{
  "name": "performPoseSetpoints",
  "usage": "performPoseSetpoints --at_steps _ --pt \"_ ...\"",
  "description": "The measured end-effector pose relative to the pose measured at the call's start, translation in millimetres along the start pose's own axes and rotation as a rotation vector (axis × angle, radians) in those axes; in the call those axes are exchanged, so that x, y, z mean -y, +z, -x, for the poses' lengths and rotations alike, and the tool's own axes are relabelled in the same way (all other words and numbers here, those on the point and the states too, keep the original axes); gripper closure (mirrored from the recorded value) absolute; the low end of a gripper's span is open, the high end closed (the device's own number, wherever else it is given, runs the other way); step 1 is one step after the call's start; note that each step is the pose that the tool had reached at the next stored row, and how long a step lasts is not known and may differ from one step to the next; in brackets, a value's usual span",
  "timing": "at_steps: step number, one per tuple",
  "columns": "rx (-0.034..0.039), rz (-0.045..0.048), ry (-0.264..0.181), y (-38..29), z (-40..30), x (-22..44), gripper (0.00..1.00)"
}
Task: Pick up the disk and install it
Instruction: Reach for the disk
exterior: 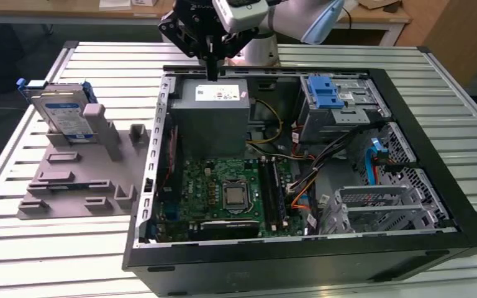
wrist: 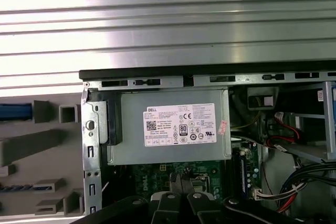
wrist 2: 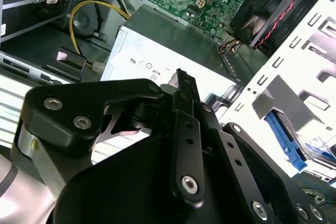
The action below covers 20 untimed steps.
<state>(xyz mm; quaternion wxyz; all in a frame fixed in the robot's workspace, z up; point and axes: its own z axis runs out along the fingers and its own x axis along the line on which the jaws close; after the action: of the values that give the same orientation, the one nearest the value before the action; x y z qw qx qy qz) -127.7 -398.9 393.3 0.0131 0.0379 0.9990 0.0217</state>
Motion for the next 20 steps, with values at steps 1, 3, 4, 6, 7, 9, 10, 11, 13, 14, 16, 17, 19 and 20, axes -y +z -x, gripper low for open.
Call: performPoseSetpoints --at_steps 1,3,4,6,7,9,10,11,13,14,16,17,19,20 --pt "0.0000 0.0000 0.000 0.0 -0.4 0.0 0.89" --pt "-0.0001 -0.0001 0.000 -0.1 -1.2 0.1 0.89" --pt "0.0000 0.0000 0.000 0.0 -1.5 0.1 0.89" --pt "0.0000 0.0000 0.000 0.0 -2.2 0.2 0.89" --pt "0.0000 0.0000 0.000 0.0 -2.6 0.2 0.89" --pt "0.0000 0.0001 0.000 0.1 -4.2 0.3 0.89" --pt "0.0000 0.0000 0.000 0.1 -4.8 0.4 0.89" --pt "0.0000 0.0000 0.000 0.0 -5.3 0.4 0.89" --pt "0.0000 0.0001 0.000 0.1 -6.3 0.5 0.89" --pt "0.0000 0.0001 0.000 0.1 -6.8 0.5 0.89" --pt "0.0000 0.0000 0.000 0.1 -7.9 0.6 0.89" --pt "0.0000 0.0000 0.000 0.1 -8.6 0.7 0.89" --pt "0.0000 0.0000 0.000 0.1 -9.9 0.8 0.89" --pt "0.0000 0.0000 0.000 0.1 -10.6 0.8 0.89"
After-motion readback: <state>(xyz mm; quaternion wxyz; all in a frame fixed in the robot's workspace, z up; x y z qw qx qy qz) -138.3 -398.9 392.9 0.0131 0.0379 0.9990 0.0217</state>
